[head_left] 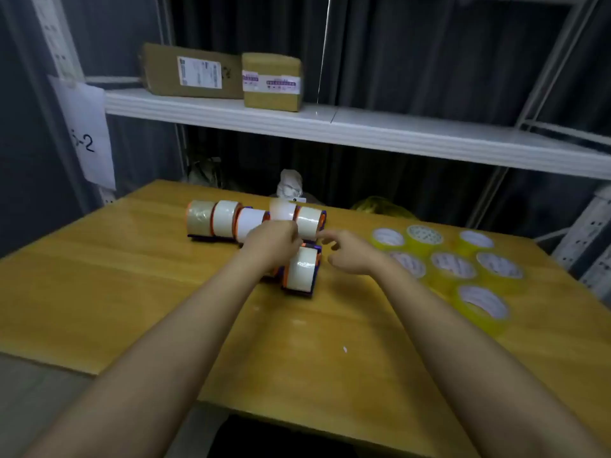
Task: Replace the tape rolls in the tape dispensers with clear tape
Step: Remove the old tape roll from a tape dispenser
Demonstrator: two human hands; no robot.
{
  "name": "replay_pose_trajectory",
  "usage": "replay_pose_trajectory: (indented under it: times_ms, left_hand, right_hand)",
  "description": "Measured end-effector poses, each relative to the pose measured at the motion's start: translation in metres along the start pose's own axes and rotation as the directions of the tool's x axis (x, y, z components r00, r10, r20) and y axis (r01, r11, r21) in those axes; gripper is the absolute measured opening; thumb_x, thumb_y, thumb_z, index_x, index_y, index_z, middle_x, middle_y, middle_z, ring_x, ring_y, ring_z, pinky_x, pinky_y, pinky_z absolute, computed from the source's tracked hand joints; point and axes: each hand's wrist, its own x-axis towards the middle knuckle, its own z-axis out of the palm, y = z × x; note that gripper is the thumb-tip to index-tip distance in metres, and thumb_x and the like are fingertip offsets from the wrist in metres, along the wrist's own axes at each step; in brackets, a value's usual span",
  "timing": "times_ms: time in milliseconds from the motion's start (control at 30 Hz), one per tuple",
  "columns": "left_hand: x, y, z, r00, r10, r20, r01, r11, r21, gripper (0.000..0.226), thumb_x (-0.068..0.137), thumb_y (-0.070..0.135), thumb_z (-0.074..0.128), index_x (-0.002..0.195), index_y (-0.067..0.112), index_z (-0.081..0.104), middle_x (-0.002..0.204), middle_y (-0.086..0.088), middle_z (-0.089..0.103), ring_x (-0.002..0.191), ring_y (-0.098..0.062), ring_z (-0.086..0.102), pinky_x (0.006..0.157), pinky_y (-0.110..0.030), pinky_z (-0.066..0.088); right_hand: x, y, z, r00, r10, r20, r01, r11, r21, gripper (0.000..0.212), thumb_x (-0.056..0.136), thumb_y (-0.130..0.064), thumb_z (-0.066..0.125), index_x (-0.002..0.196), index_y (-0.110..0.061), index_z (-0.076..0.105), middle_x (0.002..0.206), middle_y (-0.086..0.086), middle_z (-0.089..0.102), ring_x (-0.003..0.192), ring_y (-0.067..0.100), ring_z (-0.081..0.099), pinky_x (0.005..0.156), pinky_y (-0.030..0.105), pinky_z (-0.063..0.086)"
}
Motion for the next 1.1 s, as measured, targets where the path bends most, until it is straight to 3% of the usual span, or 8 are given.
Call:
replay_pose_trajectory:
  times_ms: [100,367,500,667,833,900,1000,1100]
  left_hand:
    - [-0.005,-0.007,0.009,0.996,-0.078,-0.032,0.077,0.996,-0.039,0.031,0.097,0.037,0.046,0.106,0.011,0.060,0.094,-0.007,0.063,0.086,-0.023,0.060,0.073,-0.036,0.051]
    - [-0.004,0.004,0.021,0.986,-0.160,0.052,0.166,0.974,-0.156,0.055,0.086,0.066,0.046,0.078,0.012,0.050,0.067,0.001,0.048,0.061,-0.013,0.045,0.053,-0.027,0.035]
    - [-0.010,0.006,0.029,0.971,-0.158,0.180,0.204,0.939,-0.276,0.051,0.078,0.057,0.066,0.102,0.016,0.047,0.089,0.003,0.053,0.076,-0.010,0.048,0.059,-0.024,0.042]
    - [-0.019,0.006,0.030,0.983,-0.117,0.138,0.163,0.907,-0.389,0.058,0.083,0.038,0.067,0.131,0.013,0.044,0.120,-0.004,0.052,0.097,-0.016,0.050,0.079,-0.032,0.051]
    - [-0.023,-0.001,0.025,0.986,-0.031,0.166,0.117,0.837,-0.534,0.063,0.083,0.033,0.068,0.139,0.022,0.040,0.128,-0.001,0.049,0.106,-0.015,0.050,0.076,-0.024,0.048]
    - [-0.025,-0.005,0.023,0.988,0.012,0.155,0.083,0.799,-0.596,0.061,0.083,0.029,0.069,0.137,0.027,0.041,0.123,0.004,0.048,0.104,-0.012,0.050,0.073,-0.021,0.047]
    - [-0.028,-0.006,0.023,0.993,0.060,0.100,0.018,0.766,-0.642,0.061,0.082,0.027,0.069,0.137,0.031,0.041,0.122,0.008,0.048,0.106,-0.010,0.051,0.076,-0.020,0.050]
    - [-0.029,-0.010,0.026,0.993,0.100,0.059,-0.036,0.751,-0.660,0.062,0.080,0.023,0.071,0.135,0.031,0.043,0.124,0.006,0.050,0.110,-0.011,0.052,0.083,-0.026,0.052]
  right_hand:
    - [0.001,-0.001,0.022,0.999,-0.048,-0.017,0.049,0.998,0.047,0.054,0.087,0.004,0.051,0.136,-0.018,0.052,0.129,-0.002,0.056,0.116,0.013,0.050,0.089,0.018,0.036]
    - [0.016,0.018,0.057,0.932,-0.055,-0.357,0.091,0.992,0.086,0.041,0.083,0.003,0.051,0.109,-0.020,0.073,0.112,0.004,0.069,0.103,0.022,0.060,0.080,0.032,0.048]
    - [0.008,0.024,0.061,0.928,-0.049,-0.369,0.087,0.992,0.089,0.036,0.084,-0.004,0.062,0.119,-0.014,0.069,0.111,0.007,0.069,0.102,0.023,0.061,0.082,0.030,0.047]
    - [-0.012,0.034,0.057,0.914,-0.044,-0.403,0.121,0.979,0.166,0.026,0.086,-0.015,0.070,0.112,-0.014,0.072,0.107,0.000,0.070,0.097,0.010,0.060,0.078,0.004,0.040]
    - [-0.034,0.051,0.040,0.931,0.002,-0.364,0.076,0.977,0.200,0.047,0.083,-0.031,0.074,0.128,-0.027,0.059,0.129,-0.010,0.053,0.122,0.005,0.042,0.100,0.021,0.033]
    - [-0.038,0.057,0.034,0.939,0.114,-0.325,0.014,0.930,0.368,0.052,0.088,-0.032,0.068,0.137,-0.030,0.049,0.140,-0.010,0.042,0.129,0.005,0.034,0.105,0.025,0.029]
    - [-0.041,0.056,0.035,0.933,0.285,-0.218,-0.048,0.701,0.711,0.055,0.093,-0.035,0.059,0.144,-0.033,0.039,0.148,-0.005,0.037,0.131,0.012,0.040,0.105,0.035,0.042]
    - [-0.040,0.053,0.039,0.897,0.369,-0.243,-0.030,0.599,0.800,0.065,0.090,-0.030,0.065,0.147,-0.031,0.032,0.146,0.001,0.038,0.122,0.018,0.050,0.076,0.024,0.056]
